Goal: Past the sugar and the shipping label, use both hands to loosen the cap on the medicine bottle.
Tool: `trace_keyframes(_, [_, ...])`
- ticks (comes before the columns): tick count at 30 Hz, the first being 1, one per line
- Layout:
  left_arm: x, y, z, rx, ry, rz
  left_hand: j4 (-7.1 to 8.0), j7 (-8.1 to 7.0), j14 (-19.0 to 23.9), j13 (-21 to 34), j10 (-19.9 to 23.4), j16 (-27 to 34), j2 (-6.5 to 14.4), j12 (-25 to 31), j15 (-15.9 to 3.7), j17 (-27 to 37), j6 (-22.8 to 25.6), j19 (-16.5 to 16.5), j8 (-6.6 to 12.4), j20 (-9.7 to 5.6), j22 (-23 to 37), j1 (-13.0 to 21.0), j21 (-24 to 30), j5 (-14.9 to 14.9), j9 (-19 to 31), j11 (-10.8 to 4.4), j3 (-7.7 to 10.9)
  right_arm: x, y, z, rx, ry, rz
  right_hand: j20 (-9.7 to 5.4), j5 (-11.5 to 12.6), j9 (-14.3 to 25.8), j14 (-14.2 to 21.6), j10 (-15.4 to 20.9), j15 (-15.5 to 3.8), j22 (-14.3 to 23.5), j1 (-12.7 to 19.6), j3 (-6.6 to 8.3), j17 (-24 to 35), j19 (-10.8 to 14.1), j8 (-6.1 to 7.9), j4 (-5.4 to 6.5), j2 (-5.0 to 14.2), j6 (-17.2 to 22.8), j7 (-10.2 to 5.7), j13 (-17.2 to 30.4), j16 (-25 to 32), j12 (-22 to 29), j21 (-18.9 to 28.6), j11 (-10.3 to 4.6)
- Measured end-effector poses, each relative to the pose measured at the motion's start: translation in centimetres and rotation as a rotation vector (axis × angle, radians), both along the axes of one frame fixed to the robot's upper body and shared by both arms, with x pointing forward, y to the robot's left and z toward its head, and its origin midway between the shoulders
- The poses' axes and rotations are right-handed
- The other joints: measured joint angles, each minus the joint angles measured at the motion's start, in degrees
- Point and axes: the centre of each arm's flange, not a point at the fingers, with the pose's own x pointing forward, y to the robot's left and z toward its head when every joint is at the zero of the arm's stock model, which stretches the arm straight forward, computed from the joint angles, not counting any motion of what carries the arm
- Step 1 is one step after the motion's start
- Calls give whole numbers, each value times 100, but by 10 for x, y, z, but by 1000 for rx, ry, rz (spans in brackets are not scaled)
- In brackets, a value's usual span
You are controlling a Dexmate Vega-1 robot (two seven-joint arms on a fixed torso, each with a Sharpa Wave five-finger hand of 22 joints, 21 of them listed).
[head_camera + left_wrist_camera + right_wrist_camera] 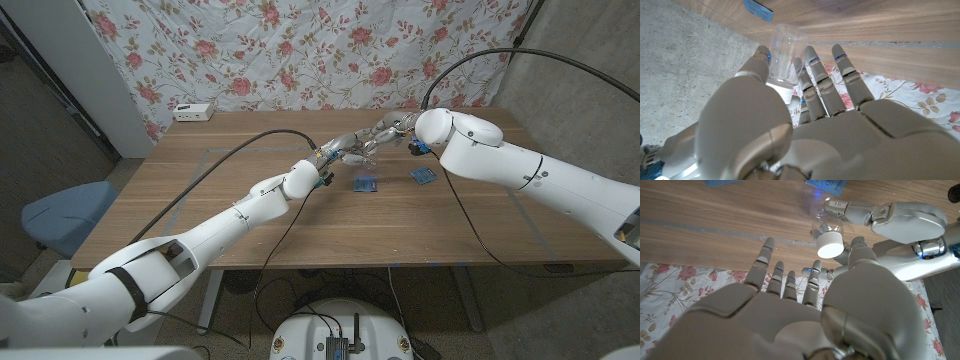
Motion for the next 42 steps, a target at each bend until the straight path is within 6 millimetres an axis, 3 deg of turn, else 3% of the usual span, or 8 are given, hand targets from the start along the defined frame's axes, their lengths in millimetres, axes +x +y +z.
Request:
trace_keyframes(16, [0,0,-2,1,3,-1,-1,0,0,-5,-1,0,-1,6,0,0,0,0,0,0,0,0,0,-1,0,-1,-1,-2,5,-2,-39,-28,-31,21,0,56,93,85,92,0,2,10,-26,22,151,-46,0,272,195,0,1,45,0,38])
trace_keyframes(35, [0,-1,0,3,-1,-7,-1,0,0,1,-10,0,-3,4,0,0,0,0,0,0,0,-1,0,-13,0,-10,-3,0,10,-4,-60,-43,-64,23,0,159,258,207,27,1,36,112,-25,125,362,-194,-93,613,158,0,25,89,0,58])
trace_keyframes(42, [-1,-1,0,2,-2,-10,1,0,0,0,-11,0,-26,-2,0,0,0,0,0,0,0,-24,0,-16,0,-11,-1,0,10,-6,-61,-46,-78,4,0,186,310,258,18,2,108,158,-25,162,434,-240,-21,719,157,0,25,89,0,68])
